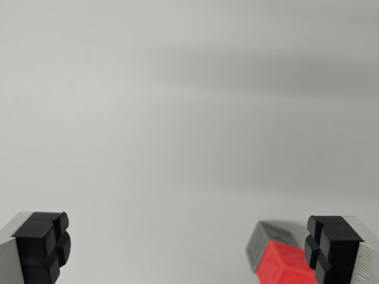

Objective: Destack cube

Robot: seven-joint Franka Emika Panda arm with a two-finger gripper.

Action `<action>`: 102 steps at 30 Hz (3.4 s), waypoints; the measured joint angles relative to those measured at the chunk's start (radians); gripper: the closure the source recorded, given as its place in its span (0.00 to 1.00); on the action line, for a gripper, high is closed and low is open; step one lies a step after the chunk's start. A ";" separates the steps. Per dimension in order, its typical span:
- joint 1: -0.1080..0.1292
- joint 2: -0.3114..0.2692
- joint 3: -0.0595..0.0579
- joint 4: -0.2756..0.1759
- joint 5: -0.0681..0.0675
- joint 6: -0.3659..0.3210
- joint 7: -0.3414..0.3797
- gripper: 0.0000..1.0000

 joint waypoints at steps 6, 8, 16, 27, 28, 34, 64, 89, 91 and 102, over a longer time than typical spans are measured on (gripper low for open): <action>0.000 0.000 0.000 0.000 0.000 0.000 0.000 0.00; 0.000 0.000 0.000 0.000 0.000 0.000 0.000 0.00; 0.000 0.000 0.000 -0.002 0.000 0.000 0.000 0.00; -0.005 -0.013 -0.004 -0.035 0.000 0.016 0.001 0.00; -0.006 -0.015 -0.005 -0.040 0.000 0.018 0.001 0.00; -0.010 -0.031 -0.010 -0.075 0.000 0.035 0.002 0.00; -0.045 -0.126 -0.056 -0.316 0.007 0.168 0.009 0.00; -0.103 -0.194 -0.121 -0.557 0.009 0.323 0.004 0.00; -0.109 -0.197 -0.128 -0.576 0.009 0.337 0.002 0.00; -0.138 -0.204 -0.163 -0.659 0.009 0.406 -0.011 0.00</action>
